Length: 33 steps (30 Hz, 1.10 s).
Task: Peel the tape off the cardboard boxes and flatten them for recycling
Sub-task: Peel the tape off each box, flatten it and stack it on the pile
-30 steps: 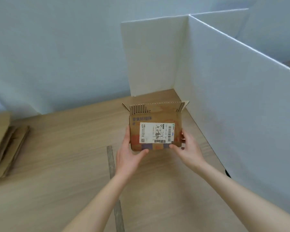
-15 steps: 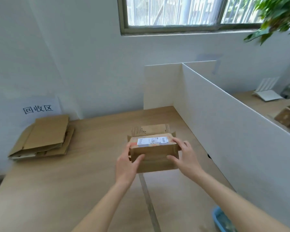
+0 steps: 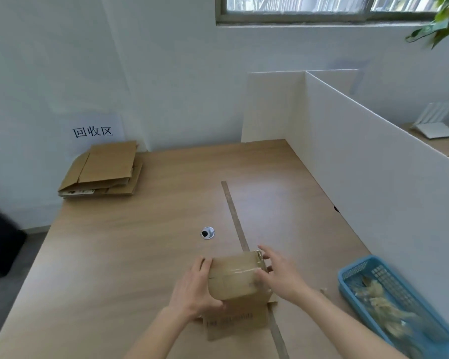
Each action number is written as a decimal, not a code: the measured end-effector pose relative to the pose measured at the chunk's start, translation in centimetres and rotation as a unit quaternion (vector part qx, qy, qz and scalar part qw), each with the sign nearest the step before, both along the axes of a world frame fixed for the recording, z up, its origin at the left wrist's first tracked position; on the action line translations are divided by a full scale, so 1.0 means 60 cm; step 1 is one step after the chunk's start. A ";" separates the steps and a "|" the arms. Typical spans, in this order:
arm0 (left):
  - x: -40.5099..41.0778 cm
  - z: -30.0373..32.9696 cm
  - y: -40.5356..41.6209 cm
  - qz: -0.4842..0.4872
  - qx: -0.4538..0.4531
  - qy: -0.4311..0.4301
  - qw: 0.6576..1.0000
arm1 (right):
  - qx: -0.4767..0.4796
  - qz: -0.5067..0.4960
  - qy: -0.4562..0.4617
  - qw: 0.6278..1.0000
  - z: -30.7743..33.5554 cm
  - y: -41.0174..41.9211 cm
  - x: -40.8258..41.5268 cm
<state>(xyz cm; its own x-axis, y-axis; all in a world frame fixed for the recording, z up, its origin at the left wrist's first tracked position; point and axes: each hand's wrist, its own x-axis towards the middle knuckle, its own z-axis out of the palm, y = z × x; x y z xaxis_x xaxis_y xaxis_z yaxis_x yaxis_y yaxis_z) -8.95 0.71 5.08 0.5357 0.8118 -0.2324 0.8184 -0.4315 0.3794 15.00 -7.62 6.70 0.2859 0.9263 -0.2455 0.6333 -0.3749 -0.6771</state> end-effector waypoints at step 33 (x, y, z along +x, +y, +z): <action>0.076 -0.097 -0.013 -0.137 0.126 0.011 0.982 | 0.214 0.265 -0.258 0.904 -0.083 -0.062 0.035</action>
